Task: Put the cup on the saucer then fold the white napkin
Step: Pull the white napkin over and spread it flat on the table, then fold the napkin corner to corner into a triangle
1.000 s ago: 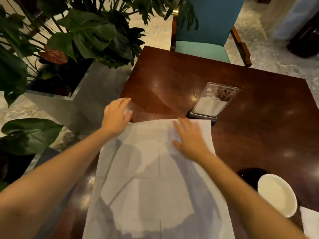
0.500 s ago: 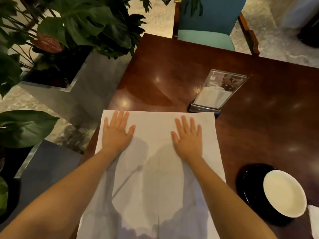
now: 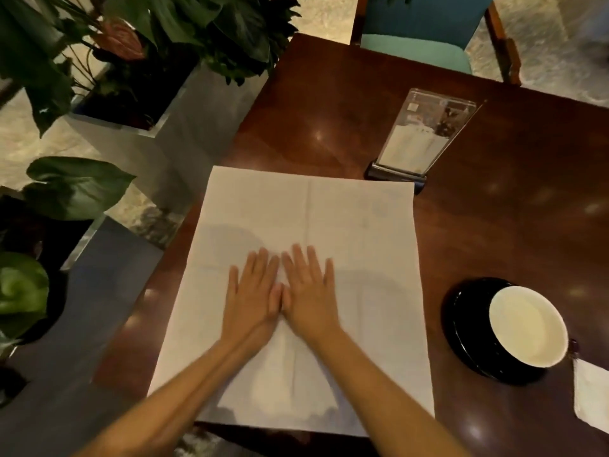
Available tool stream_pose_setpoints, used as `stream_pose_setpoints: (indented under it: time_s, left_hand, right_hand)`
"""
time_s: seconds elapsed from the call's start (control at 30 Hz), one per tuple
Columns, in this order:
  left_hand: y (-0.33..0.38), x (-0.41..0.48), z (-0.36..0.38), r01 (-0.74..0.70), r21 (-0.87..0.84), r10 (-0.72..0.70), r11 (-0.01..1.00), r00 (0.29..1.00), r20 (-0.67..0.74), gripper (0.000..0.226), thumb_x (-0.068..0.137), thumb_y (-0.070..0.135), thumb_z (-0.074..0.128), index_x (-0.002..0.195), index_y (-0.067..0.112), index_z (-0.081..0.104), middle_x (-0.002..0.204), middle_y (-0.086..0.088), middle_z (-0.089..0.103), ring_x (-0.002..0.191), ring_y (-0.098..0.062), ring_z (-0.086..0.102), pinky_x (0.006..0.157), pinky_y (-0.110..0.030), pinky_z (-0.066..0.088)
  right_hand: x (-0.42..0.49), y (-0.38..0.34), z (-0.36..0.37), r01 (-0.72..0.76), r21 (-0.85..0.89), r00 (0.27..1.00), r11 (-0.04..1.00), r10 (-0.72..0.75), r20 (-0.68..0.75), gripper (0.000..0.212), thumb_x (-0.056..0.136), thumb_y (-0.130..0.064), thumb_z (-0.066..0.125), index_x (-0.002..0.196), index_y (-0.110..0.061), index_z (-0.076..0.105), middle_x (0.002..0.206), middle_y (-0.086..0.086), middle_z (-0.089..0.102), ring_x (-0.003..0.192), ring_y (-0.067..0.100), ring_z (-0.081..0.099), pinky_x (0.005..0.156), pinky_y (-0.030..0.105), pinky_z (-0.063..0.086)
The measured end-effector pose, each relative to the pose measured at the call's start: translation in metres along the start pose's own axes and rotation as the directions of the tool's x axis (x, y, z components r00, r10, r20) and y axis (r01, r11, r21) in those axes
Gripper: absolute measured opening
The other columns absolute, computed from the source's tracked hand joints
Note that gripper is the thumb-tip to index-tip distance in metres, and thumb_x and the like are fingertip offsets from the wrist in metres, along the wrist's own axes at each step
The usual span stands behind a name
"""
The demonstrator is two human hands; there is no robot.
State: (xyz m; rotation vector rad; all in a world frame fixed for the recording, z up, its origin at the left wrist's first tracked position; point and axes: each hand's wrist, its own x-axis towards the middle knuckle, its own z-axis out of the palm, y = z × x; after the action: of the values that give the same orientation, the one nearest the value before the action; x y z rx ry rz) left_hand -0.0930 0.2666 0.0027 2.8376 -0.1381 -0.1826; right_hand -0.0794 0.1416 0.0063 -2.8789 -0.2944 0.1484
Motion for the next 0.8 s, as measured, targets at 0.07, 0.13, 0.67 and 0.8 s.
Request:
stream_pose_setpoints:
  time_s: [0.07, 0.13, 0.67, 0.8]
  left_hand:
    - [0.001, -0.02, 0.011, 0.044, 0.073, -0.042, 0.996, 0.999, -0.029, 0.059, 0.095, 0.048, 0.005, 0.148, 0.025, 0.009, 0.157, 0.003, 0.004, 0.145, -0.015, -0.001, 0.116, -0.041, -0.008]
    - [-0.013, -0.027, 0.009, 0.086, 0.099, -0.082, 0.991, 0.996, -0.045, 0.06, 0.095, 0.051, 0.005, 0.149, 0.025, 0.011, 0.157, 0.004, 0.006, 0.146, -0.016, 0.003, 0.116, -0.042, -0.006]
    - [-0.082, -0.069, -0.014, -0.006, 0.203, -0.001, 0.979, 0.999, 0.038, 0.069, 0.09, 0.058, 0.001, 0.149, 0.022, 0.008, 0.158, 0.002, 0.002, 0.145, -0.013, -0.006, 0.115, -0.029, -0.015]
    - [-0.083, -0.069, -0.014, 0.0, 0.191, -0.008, 0.981, 0.999, 0.043, 0.069, 0.089, 0.059, 0.0, 0.149, 0.024, 0.004, 0.158, 0.004, -0.002, 0.144, -0.01, -0.01, 0.115, -0.03, -0.015]
  right_hand:
    - [-0.021, -0.006, 0.006, 0.022, -0.027, 0.999, 0.999, -0.022, 0.025, 0.052, 0.092, -0.036, 0.031, 0.14, -0.02, 0.042, 0.149, 0.003, 0.039, 0.138, 0.029, 0.034, 0.108, 0.051, 0.015]
    - [-0.036, 0.012, 0.008, 0.016, -0.064, 1.0, 0.998, -0.016, 0.008, 0.052, 0.094, -0.04, 0.03, 0.143, -0.022, 0.036, 0.152, 0.001, 0.034, 0.141, 0.027, 0.028, 0.11, 0.05, 0.013]
    - [-0.179, 0.15, -0.031, 0.625, -0.14, 0.757, 0.768, -0.553, 0.349, 0.061, 0.099, -0.05, 0.025, 0.151, -0.022, 0.008, 0.159, 0.003, 0.007, 0.146, 0.027, 0.006, 0.114, 0.047, 0.01]
    - [-0.202, 0.167, -0.038, 0.633, -0.144, 0.754, 0.761, -0.563, 0.337, 0.057, 0.099, -0.048, 0.03, 0.146, -0.017, 0.03, 0.154, 0.006, 0.028, 0.143, 0.026, 0.024, 0.113, 0.043, 0.018]
